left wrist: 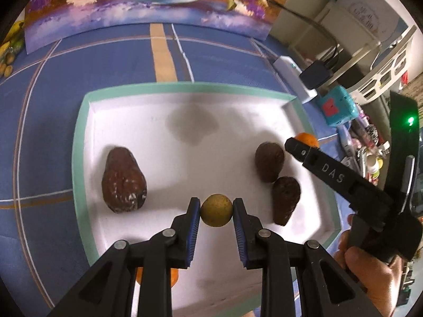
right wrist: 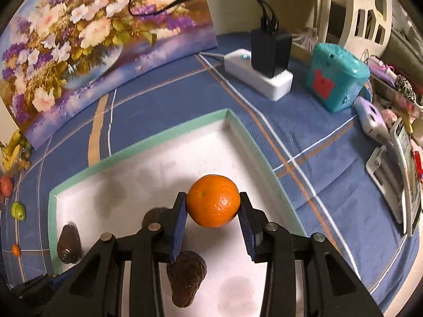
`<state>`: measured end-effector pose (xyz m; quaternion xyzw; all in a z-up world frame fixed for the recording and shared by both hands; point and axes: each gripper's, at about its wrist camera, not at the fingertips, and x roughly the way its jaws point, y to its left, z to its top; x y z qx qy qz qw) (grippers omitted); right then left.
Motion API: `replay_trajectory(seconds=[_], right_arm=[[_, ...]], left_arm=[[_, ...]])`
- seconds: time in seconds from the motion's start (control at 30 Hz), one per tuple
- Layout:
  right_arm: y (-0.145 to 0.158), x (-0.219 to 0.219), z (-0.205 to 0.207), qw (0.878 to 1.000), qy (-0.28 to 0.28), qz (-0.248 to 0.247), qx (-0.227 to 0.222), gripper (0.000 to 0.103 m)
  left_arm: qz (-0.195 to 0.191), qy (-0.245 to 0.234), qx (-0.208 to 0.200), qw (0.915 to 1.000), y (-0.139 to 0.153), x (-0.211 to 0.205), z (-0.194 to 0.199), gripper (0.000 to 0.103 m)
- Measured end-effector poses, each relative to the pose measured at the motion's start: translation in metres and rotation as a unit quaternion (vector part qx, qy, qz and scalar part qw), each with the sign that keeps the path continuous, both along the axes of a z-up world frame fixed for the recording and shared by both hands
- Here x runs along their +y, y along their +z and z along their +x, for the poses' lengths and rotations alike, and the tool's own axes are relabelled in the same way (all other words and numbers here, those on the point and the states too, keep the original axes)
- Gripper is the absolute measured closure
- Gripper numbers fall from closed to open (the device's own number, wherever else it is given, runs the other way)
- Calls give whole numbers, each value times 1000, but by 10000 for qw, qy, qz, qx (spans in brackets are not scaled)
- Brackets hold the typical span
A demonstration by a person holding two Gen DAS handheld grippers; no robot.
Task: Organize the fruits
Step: 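Carry the held orange and kiwi over the white tray with both tools, then open the right tool to drop the orange while the left tool releases the kiwi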
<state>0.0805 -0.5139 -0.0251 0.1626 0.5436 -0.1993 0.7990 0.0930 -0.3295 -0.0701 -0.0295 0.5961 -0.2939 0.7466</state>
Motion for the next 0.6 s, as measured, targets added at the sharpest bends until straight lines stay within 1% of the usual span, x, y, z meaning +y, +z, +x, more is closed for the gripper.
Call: replay_trajectory(seconds=[0.17, 0.3, 0.5, 0.6], right_arm=[[-8, 2, -2, 9999, 26, 70, 120, 63], [-15, 1, -4, 9997, 25, 93, 219, 63], [-16, -1, -5, 9997, 10, 89, 247, 63], [-15, -2, -4, 9996, -12, 63, 290, 63]], left_arm=[[149, -21, 87, 9998, -10, 0, -2, 76], [156, -21, 67, 9999, -9, 1, -3, 76], [262, -32, 49, 9996, -8, 0, -2, 76], [242, -11, 91, 9997, -8, -1, 0, 76]])
